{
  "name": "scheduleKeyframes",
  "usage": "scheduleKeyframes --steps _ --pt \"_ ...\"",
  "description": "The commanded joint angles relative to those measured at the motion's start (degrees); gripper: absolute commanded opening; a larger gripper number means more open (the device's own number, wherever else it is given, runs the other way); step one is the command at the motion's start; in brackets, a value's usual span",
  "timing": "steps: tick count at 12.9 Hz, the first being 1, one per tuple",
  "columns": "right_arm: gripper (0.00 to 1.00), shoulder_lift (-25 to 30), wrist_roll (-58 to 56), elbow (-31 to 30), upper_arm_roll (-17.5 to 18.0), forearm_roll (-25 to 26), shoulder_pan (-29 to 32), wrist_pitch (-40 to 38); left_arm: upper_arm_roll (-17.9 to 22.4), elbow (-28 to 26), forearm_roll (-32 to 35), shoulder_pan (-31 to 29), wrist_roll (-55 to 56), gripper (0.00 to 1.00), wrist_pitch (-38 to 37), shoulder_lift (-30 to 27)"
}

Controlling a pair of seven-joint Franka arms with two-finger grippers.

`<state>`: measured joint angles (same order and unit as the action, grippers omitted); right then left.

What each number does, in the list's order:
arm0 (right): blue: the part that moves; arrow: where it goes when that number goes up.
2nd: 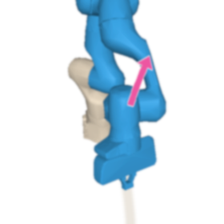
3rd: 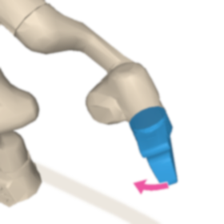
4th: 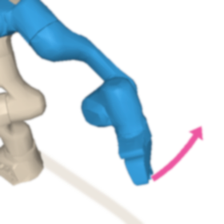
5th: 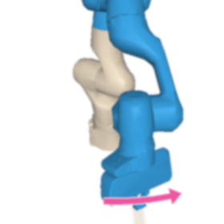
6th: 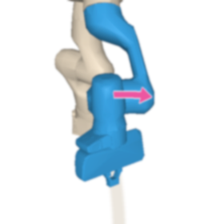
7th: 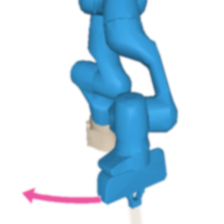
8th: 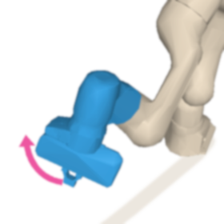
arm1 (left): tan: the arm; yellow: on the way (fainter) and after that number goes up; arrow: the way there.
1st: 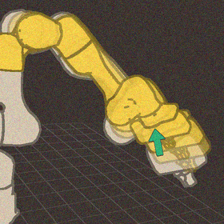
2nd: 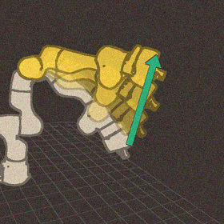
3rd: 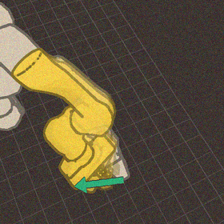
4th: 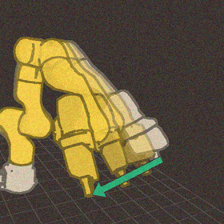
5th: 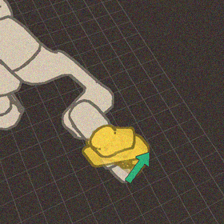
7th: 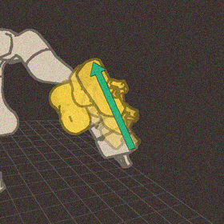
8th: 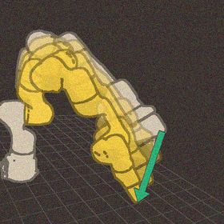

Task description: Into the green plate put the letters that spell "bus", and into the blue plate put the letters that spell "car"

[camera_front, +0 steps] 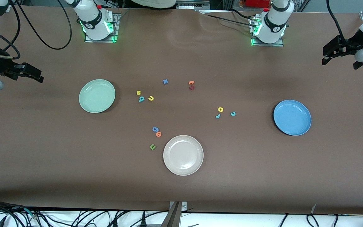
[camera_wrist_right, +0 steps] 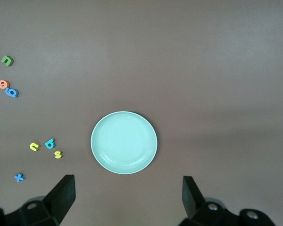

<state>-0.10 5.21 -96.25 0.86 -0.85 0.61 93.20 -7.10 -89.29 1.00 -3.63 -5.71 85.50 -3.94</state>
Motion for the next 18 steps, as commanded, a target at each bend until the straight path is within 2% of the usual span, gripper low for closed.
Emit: scheduleKeyframes --steps 1,7,12,14,18 --pt "1.00 -0.34 -0.47 0.63 1.77 -0.12 0.01 -1.09 -0.19 0.61 -0.12 -0.24 0.44 1.00 -0.16 -0.28" --pt "1.00 -1.56 -0.03 -1.21 1.95 -0.29 -2.10 -2.40 -0.11 0.61 -0.12 -0.24 0.35 1.00 -0.16 -0.28" --pt "1.00 -9.11 -0.03 -1.39 1.95 -0.82 -11.40 -2.67 -0.19 1.05 -0.12 -0.24 0.44 1.00 -0.16 -0.28" --pt "1.00 -10.09 -0.03 -1.31 1.86 -0.82 -13.43 -1.98 -0.11 1.05 -0.12 -0.24 0.35 1.00 -0.16 -0.28" --pt "1.00 -14.30 0.06 -1.66 1.95 -1.08 -18.00 3.99 0.16 1.13 -0.29 -0.24 0.44 1.00 -0.25 -0.28"
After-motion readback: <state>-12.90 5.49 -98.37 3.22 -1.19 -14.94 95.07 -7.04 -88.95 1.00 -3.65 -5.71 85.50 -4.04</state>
